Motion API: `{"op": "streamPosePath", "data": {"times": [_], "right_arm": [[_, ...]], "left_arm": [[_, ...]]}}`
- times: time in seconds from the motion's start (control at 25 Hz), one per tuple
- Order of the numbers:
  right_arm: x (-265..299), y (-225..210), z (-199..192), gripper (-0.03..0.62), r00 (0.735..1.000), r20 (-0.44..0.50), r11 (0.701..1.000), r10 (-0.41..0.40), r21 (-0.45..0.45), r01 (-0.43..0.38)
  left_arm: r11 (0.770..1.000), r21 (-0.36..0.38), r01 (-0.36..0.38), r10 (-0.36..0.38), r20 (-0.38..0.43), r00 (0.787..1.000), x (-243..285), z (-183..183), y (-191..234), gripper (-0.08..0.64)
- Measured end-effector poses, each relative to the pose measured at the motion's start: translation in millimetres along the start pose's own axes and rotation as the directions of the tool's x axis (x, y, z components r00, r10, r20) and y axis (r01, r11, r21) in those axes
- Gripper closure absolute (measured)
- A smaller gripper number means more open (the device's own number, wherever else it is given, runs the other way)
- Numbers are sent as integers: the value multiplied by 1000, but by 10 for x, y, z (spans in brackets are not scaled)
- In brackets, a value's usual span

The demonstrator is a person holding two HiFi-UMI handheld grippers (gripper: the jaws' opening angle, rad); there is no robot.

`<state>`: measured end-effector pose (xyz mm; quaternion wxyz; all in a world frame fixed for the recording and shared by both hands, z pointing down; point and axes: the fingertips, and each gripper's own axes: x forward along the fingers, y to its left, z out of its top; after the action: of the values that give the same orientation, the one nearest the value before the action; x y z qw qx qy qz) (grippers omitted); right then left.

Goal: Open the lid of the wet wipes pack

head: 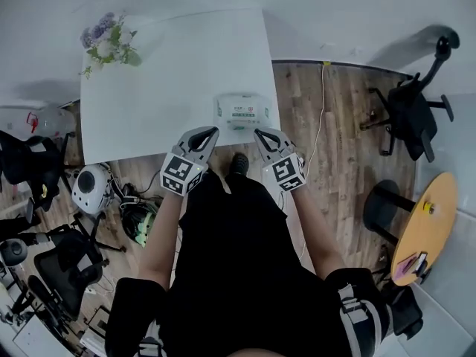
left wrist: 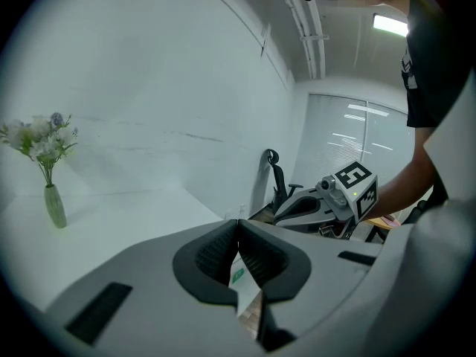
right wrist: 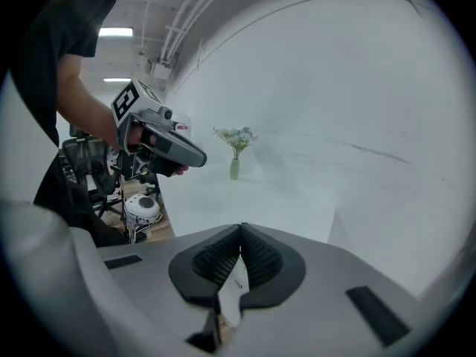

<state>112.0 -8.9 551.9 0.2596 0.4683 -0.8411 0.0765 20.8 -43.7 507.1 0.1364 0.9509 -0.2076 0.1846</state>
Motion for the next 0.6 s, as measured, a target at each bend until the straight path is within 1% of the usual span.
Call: {"op": "streamPosePath", "data": {"times": [0.28,0.44,0.6], "right_arm": [[237,-81,-103,577,998,-11,997,61,-35,-61],[408,-111,-184,577,997,-31,996,75,-53,-76],[566,-86,-296,577,994,-50,993,100,-59,-103]], "left_arm": [[999,-23,-23,23,-23,999,139,-186,-16,537],[999,-48,-8,7,-36,999,261,-340,39,537],[998,-53,14,-17,-65,998,429,-545,110,537]]}}
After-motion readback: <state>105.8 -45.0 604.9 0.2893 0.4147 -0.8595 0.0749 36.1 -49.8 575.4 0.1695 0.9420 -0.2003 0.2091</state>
